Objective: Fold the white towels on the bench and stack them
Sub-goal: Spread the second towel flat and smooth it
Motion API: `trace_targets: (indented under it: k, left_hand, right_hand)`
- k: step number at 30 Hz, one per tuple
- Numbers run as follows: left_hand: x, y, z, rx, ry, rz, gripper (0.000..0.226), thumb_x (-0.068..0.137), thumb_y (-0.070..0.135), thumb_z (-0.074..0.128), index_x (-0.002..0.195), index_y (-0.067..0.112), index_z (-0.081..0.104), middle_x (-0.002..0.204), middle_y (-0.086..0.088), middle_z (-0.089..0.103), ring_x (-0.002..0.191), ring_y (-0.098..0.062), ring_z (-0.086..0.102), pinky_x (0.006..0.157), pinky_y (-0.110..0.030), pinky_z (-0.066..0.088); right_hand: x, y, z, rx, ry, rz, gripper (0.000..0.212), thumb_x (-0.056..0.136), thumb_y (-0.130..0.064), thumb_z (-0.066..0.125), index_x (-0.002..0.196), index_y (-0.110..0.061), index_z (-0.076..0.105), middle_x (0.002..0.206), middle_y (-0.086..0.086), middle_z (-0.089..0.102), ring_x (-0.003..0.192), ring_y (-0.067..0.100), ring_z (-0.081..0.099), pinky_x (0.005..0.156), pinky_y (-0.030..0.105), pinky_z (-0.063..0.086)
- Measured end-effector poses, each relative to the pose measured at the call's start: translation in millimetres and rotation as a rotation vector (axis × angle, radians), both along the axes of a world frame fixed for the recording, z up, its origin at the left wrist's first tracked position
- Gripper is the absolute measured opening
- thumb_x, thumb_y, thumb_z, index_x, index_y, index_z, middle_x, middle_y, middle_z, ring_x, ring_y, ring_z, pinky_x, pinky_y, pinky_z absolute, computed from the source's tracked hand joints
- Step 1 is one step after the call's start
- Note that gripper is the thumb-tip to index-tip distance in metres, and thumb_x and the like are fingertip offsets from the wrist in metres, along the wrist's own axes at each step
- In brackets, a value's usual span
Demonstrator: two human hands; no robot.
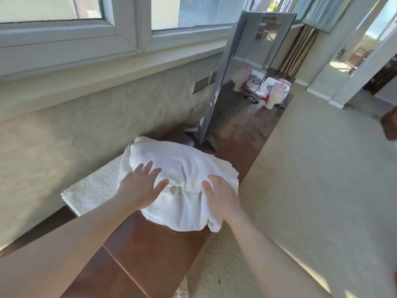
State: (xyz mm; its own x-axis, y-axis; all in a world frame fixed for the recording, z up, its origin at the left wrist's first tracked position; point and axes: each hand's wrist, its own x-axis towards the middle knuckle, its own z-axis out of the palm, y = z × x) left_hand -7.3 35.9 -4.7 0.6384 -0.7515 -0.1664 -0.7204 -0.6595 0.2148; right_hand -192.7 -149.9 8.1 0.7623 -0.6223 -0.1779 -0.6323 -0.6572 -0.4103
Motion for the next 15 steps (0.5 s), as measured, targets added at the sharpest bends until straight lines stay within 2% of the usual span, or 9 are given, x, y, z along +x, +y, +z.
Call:
trace_targets:
  k: [4,6,8,9,11,13,15]
  left_hand:
    - [20,-38,-26,-0.041,0.013,0.229,0.084,0.090,0.077,0.020,0.161,0.036,0.001,0.170,0.000,-0.004,0.156,-0.029,0.000,0.116,-0.055,0.035]
    - [35,-60,-35,-0.045,0.064,0.375,0.096,0.082,0.085,0.019,0.159,0.035,-0.010,0.169,-0.001,-0.014,0.155,-0.034,-0.010,0.118,-0.059,0.029]
    - [47,-84,-44,-0.072,0.157,0.552,0.110,0.071,0.092,0.017,0.159,0.032,-0.012,0.168,0.000,-0.017,0.154,-0.038,-0.015,0.120,-0.060,0.022]
    - [50,-96,-48,-0.087,0.176,0.636,0.116,0.066,0.094,0.015,0.160,0.030,-0.008,0.169,0.000,-0.012,0.154,-0.039,-0.011,0.119,-0.060,0.023]
    - [57,-113,-56,-0.130,0.122,0.768,0.119,0.061,0.098,0.016,0.159,0.030,0.008,0.165,-0.001,0.005,0.151,-0.037,0.009,0.112,-0.059,0.034]
    - [66,-121,-64,-0.191,0.078,0.863,0.114,0.061,0.100,0.031,0.153,0.034,0.021,0.155,0.000,0.021,0.140,-0.036,0.028,0.102,-0.056,0.042]
    - [73,-122,-71,-0.236,0.070,0.903,0.105,0.060,0.094,0.051,0.145,0.038,0.027,0.146,0.001,0.027,0.132,-0.036,0.036,0.100,-0.052,0.043]
  right_hand:
    - [49,-66,-23,-0.054,-0.019,0.042,0.057,0.106,-0.052,0.028,0.150,-0.017,0.039,0.152,0.001,0.044,0.138,0.019,0.042,0.115,0.036,0.034]
    - [76,-91,-34,-0.080,-0.040,0.048,0.061,0.104,-0.055,0.031,0.150,-0.016,0.038,0.151,0.001,0.045,0.139,0.019,0.041,0.115,0.036,0.034]
    - [101,-110,-46,-0.030,-0.061,0.034,0.069,0.101,-0.062,0.035,0.153,-0.018,0.033,0.153,0.001,0.044,0.140,0.020,0.040,0.116,0.036,0.033]
    - [112,-116,-55,0.012,-0.064,0.020,0.073,0.099,-0.066,0.036,0.154,-0.019,0.031,0.152,0.001,0.044,0.139,0.021,0.042,0.115,0.036,0.034]
    - [131,-121,-74,0.016,-0.016,-0.002,0.079,0.095,-0.072,0.034,0.154,-0.019,0.031,0.148,0.003,0.046,0.132,0.024,0.046,0.109,0.038,0.038]
    - [145,-118,-92,-0.110,0.046,-0.021,0.078,0.093,-0.076,0.032,0.147,-0.020,0.039,0.136,0.005,0.052,0.121,0.027,0.050,0.099,0.041,0.040]
    - [153,-114,-104,-0.209,0.007,-0.048,0.068,0.092,-0.072,0.040,0.132,-0.019,0.054,0.117,0.006,0.059,0.104,0.028,0.054,0.086,0.043,0.042]
